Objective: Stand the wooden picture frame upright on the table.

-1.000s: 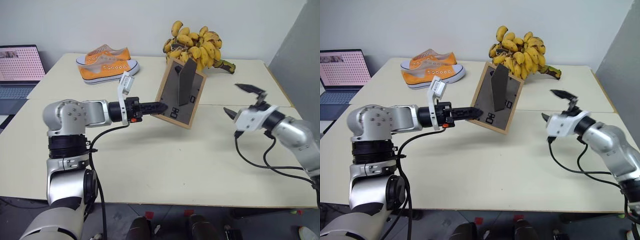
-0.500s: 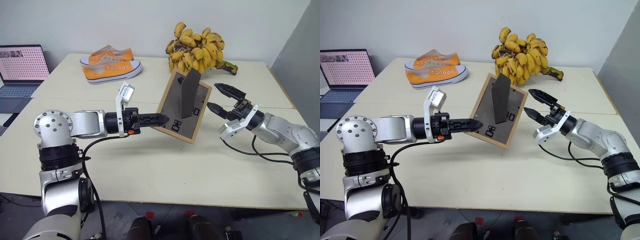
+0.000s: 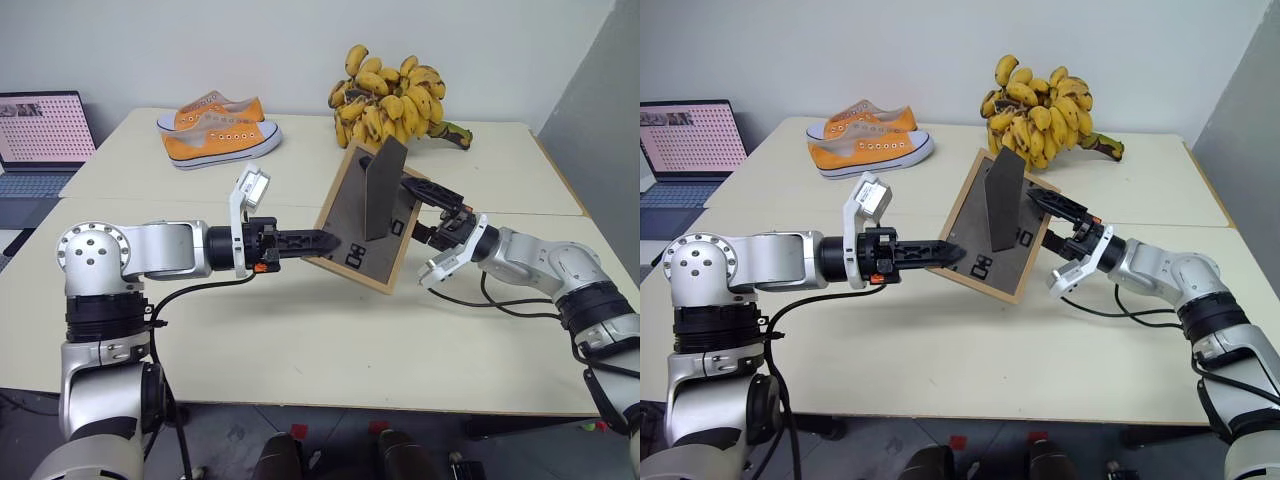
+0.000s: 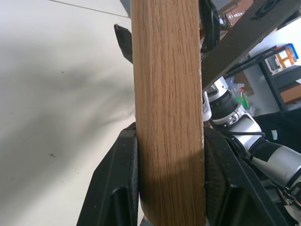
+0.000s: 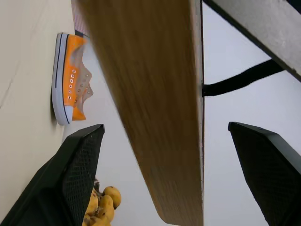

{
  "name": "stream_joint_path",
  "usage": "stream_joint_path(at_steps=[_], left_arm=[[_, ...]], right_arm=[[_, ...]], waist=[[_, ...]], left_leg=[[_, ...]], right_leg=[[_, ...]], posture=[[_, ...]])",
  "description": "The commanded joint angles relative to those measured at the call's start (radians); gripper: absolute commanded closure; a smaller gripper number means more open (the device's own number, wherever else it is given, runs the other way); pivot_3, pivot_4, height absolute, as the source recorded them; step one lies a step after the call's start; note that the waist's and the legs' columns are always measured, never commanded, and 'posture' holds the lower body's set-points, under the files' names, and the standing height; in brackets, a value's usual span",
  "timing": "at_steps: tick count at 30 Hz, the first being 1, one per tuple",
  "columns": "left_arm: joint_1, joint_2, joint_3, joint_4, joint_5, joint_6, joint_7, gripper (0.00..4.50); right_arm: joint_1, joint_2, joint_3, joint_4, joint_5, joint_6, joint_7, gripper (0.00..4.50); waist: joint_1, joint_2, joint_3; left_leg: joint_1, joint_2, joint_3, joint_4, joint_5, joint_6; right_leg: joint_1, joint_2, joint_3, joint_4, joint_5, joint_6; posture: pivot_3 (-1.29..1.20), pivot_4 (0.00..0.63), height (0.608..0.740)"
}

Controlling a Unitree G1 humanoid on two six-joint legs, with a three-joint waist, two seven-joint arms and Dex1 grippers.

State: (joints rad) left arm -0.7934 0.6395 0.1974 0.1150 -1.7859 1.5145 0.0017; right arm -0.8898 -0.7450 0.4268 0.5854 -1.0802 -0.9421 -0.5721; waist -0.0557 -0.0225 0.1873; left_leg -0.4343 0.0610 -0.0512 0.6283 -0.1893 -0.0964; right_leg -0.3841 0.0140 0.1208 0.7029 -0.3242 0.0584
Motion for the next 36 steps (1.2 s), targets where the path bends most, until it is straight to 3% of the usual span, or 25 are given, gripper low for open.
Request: stream_joint_path(at_steps=[1, 8, 11, 19, 23, 35, 36], left_arm=[[-0.001, 0.062, -0.052, -0.034, -0.149, -0.088, 0.033, 3.2], [0.018, 0.115, -0.107, -0.061, -0.186, -0.155, 0.027, 3.2], [0.018, 0.122, -0.118, -0.063, -0.186, -0.167, 0.02, 3.2], [0.016, 0.13, -0.133, -0.064, -0.186, -0.182, 0.008, 3.2], [0.016, 0.135, -0.138, -0.064, -0.186, -0.186, 0.002, 3.2], [0.018, 0.143, -0.146, -0.075, -0.186, -0.202, -0.011, 3.2], [0.019, 0.141, -0.145, -0.075, -0.186, -0.204, -0.01, 2.5]], right_arm=[[-0.067, -0.026, 0.02, 0.04, -0.037, -0.027, -0.089, 0.06], [-0.112, -0.038, 0.065, 0.092, -0.079, -0.044, -0.162, 0.06], [-0.121, -0.04, 0.081, 0.107, -0.09, -0.045, -0.184, 0.49], [-0.139, -0.044, 0.106, 0.125, -0.095, -0.05, -0.208, 2.39], [-0.141, -0.045, 0.11, 0.133, -0.102, -0.051, -0.217, 3.1], [-0.138, -0.038, 0.113, 0.137, -0.094, -0.029, -0.198, 3.19], [-0.138, -0.038, 0.113, 0.138, -0.091, -0.03, -0.195, 3.19]], waist=[[0.0, 0.0, 0.0], [0.0, 0.0, 0.0], [0.0, 0.0, 0.0], [0.0, 0.0, 0.0], [0.0, 0.0, 0.0], [0.0, 0.0, 0.0], [0.0, 0.0, 0.0]], left_leg=[[0.0, 0.0, 0.0, 0.0, 0.0, 0.0], [0.0, -0.001, 0.0, 0.0, -0.001, 0.001], [0.0, -0.001, 0.0, 0.0, -0.001, 0.001], [0.0, -0.001, 0.0, 0.001, -0.001, 0.003], [0.0, -0.001, 0.0, 0.001, -0.001, 0.003], [0.001, -0.001, 0.0, 0.001, -0.002, 0.003], [0.001, -0.001, 0.0, 0.001, -0.002, 0.003]], right_leg=[[0.0, 0.0, 0.0, 0.0, 0.0, 0.0], [0.0, 0.0, 0.0, 0.001, 0.0, 0.0], [0.0, 0.0, 0.0, 0.001, 0.0, 0.0], [0.0, 0.0, 0.0, 0.002, 0.0, 0.0], [0.0, 0.0, 0.0, 0.002, 0.0, 0.0], [0.0, 0.0, 0.0, 0.003, 0.0, 0.0], [0.0, 0.0, 0.0, 0.003, 0.0, 0.0]], posture=[[0.0, 0.15, 0.74], [0.0, 0.15, 0.74], [0.0, 0.15, 0.74], [0.0, 0.15, 0.74], [0.0, 0.15, 0.74], [0.0, 0.15, 0.74], [0.0, 0.15, 0.74]])
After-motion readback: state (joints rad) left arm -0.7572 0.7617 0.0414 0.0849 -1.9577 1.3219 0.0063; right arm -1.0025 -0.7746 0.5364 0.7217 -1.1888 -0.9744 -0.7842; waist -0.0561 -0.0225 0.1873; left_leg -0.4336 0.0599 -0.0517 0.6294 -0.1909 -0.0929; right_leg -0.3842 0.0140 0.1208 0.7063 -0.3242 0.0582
